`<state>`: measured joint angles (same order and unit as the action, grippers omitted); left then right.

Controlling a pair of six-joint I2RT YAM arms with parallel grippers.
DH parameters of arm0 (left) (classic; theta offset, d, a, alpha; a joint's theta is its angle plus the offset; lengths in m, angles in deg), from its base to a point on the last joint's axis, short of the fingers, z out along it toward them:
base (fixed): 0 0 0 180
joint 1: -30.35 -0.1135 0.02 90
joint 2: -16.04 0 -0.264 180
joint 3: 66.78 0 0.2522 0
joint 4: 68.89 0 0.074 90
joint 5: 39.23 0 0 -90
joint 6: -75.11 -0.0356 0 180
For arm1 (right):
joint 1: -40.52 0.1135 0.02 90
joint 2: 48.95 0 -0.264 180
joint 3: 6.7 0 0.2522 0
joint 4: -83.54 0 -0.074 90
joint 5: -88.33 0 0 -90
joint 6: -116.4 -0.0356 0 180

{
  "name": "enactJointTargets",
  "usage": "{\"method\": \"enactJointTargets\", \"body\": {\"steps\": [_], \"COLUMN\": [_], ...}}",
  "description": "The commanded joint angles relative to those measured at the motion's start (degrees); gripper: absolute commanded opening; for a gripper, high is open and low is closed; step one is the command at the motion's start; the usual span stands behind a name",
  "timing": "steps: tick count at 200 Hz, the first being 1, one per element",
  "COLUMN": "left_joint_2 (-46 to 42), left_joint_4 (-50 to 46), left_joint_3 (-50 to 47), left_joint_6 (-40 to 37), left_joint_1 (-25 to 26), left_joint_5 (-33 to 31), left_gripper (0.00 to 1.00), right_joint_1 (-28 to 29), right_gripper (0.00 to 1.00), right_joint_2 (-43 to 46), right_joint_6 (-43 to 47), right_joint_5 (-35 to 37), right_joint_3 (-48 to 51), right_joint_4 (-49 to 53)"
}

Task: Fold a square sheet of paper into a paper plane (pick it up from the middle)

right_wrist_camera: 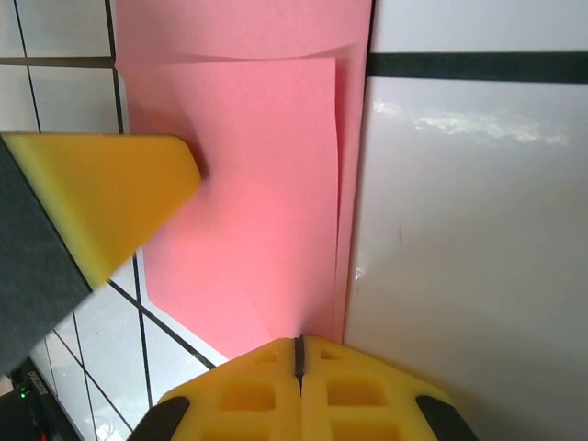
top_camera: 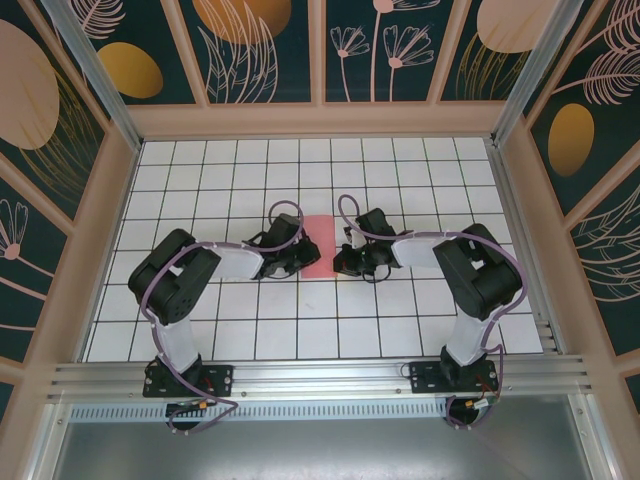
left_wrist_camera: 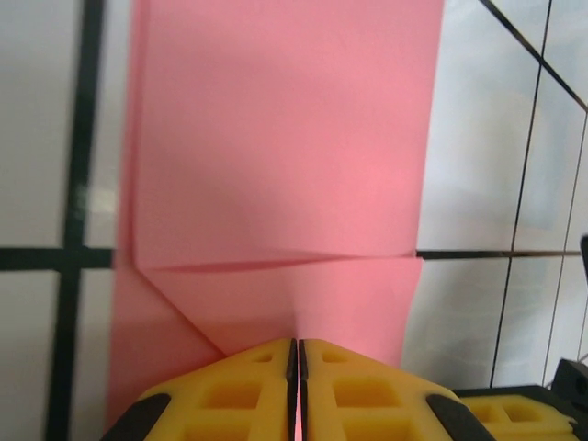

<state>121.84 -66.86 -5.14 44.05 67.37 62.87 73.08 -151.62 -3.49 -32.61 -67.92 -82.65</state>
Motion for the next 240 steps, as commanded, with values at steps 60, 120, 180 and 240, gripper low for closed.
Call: {"method": "enactJointTargets", "body": {"steps": [60, 120, 180, 240], "left_joint_2": [-1.0, -5.8, -12.1, -10.7], "left_joint_4": [-9.8, -9.7, -1.1, 4.1], "left_joint_3": [1.4, 4.1, -4.1, -6.8], "left_joint_6": [-4.5, -5.3, 0.0, 3.0], "left_joint_1": [-6.4, -6.5, -6.3, -5.3], "left_joint_5": [-9.3, -3.7, 3.7, 7.4], "left_gripper": [0.15, 0.20, 0.36, 0.40], "right_joint_1": [-0.2, -0.3, -0.9, -0.8], "right_gripper": [0.00, 0.16, 0.36, 0.34], "right_joint_2": [-1.9, 5.3, 2.8, -2.5], "right_joint_6": [0.3, -4.7, -2.8, -0.2], "right_joint_5": [6.5, 5.6, 7.9, 6.4], "right_joint_3": [2.8, -5.9, -6.8, -10.2], "right_joint_4": [9.1, 6.2, 3.5, 3.1]}}
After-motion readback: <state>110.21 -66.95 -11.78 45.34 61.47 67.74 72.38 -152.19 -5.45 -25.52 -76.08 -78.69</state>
